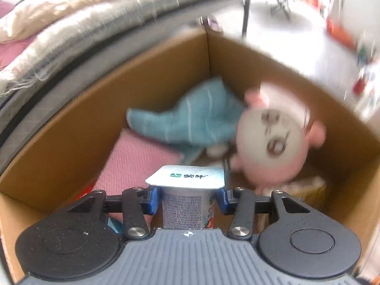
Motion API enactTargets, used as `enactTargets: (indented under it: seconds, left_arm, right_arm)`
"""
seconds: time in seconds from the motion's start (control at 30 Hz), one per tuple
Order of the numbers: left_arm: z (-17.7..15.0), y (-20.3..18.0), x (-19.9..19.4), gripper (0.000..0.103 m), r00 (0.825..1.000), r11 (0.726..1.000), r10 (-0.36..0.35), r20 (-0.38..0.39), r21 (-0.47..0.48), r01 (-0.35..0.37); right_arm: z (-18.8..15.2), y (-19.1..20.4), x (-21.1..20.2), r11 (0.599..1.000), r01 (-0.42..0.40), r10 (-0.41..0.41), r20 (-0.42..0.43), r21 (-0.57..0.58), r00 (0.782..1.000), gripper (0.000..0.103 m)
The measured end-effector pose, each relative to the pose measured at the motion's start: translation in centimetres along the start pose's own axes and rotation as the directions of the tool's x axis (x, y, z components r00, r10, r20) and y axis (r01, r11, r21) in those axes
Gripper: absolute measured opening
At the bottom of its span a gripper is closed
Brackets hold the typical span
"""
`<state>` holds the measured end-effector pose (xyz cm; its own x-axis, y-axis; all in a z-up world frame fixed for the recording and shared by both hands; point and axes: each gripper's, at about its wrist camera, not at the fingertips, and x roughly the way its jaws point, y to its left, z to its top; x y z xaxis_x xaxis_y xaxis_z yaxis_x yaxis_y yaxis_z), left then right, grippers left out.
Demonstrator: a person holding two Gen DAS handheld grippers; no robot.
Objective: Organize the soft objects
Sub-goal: 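Lift and turn the yogurt cup lid-up with the right tool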
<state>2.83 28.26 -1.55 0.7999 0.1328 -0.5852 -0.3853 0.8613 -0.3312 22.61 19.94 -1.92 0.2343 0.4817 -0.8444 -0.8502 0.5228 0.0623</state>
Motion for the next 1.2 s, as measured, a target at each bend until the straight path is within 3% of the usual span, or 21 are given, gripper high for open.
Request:
enactTargets:
  seconds: [0.2,0.47,0.67,0.8,1.2]
  left_arm:
    - [0.0,-0.2,-0.1,0.095,1.000,1.000,0.002,0.004,0.002,-0.002]
    - [0.0,-0.3,-0.3,0.095,1.000,1.000,0.005,0.007,0.003,-0.006]
    - [0.1,-0.2,-0.1,0.095,1.000,1.000,0.020,0.001,-0.003,-0.020]
    - [0.1,0.0,-0.1,0.095,1.000,1.000,0.031,0.003,-0.002,-0.031]
    - [0.2,0.0,-0.1,0.095,0.991,0.992,0.122,0.054,0.030,-0.124]
  right_arm:
    - [-0.2,0.4,0.7,1.000,-0.002,0.000,-0.092,-0.023,0.996,0.050]
    - [0.5,0.5,0.4,0.999,0.032,-0.032,0.010,0.003,0.999,0.050]
    - [0.7,0.5,2.0,0.998,0.045,-0.046,0.023,0.043,0.999,0.050]
    - [0.6,0.6,2.2,0.999,0.039,-0.039,-0.016,0.037,0.999,0.050]
    - [0.2,1.7,-1.4,0.997,0.052,-0.050,0.031,-0.054,0.998,0.050]
